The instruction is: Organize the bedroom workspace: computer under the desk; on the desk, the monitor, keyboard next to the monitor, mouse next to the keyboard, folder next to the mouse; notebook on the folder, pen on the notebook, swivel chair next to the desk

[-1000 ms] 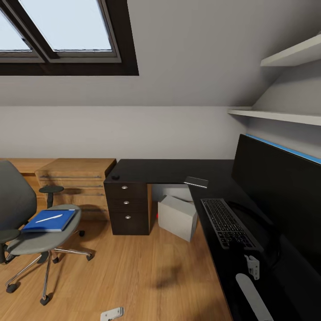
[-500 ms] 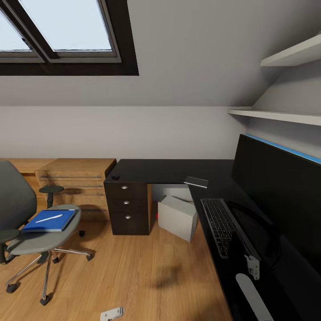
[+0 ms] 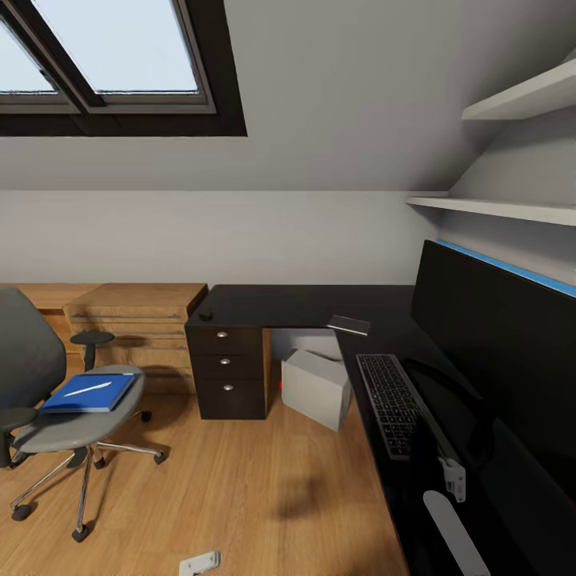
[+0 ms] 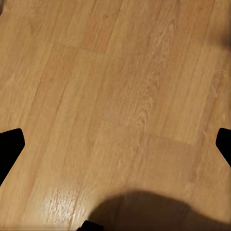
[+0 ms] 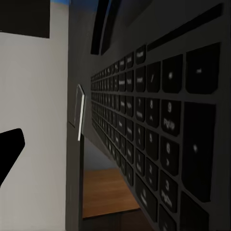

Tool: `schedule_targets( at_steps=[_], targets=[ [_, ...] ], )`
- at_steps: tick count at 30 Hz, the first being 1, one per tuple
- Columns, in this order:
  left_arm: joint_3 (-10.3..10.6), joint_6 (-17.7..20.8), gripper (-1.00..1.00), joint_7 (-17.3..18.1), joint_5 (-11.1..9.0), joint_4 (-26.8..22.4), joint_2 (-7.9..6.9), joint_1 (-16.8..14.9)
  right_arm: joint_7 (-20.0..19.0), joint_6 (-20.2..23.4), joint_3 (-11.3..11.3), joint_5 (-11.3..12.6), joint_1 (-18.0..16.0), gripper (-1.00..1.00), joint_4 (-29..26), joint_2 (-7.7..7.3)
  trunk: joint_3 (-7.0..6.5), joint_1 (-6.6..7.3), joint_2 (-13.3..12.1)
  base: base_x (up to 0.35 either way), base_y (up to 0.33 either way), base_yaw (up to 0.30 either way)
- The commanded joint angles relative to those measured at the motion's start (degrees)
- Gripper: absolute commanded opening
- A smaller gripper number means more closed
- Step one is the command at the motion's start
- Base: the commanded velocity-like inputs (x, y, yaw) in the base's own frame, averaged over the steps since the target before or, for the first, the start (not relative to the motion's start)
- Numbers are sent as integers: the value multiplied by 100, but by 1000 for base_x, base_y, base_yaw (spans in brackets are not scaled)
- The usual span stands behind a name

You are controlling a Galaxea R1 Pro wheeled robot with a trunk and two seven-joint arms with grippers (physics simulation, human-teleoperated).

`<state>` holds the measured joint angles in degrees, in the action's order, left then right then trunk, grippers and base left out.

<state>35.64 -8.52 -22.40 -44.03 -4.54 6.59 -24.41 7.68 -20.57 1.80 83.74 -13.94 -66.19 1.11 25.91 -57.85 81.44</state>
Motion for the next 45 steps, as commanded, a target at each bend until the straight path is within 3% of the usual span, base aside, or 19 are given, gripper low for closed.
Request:
schedule_targets(
  at_steps=[1,13,35,45],
  targets=[
    [49,-13,100,-19,-53,-3,0,-3,10,-18,5,37,-3,100,-8,4,6,0,4,-26,-22,0],
    [51,-11,100,-19,-49,-3,0,-3,5,-18,3,37,-3,100,-8,4,6,0,4,-24,-4,0],
    [58,-11,100,-19,-46,-1,9,-3,5,-14,-4,37,-3,100,0,5,6,0,4,-270,0,0],
    [53,-13,100,-19,-51,1,7,-3,3,-15,-22,39,-3,100,0,12,6,0,4,-90,0,0]
  ],
)
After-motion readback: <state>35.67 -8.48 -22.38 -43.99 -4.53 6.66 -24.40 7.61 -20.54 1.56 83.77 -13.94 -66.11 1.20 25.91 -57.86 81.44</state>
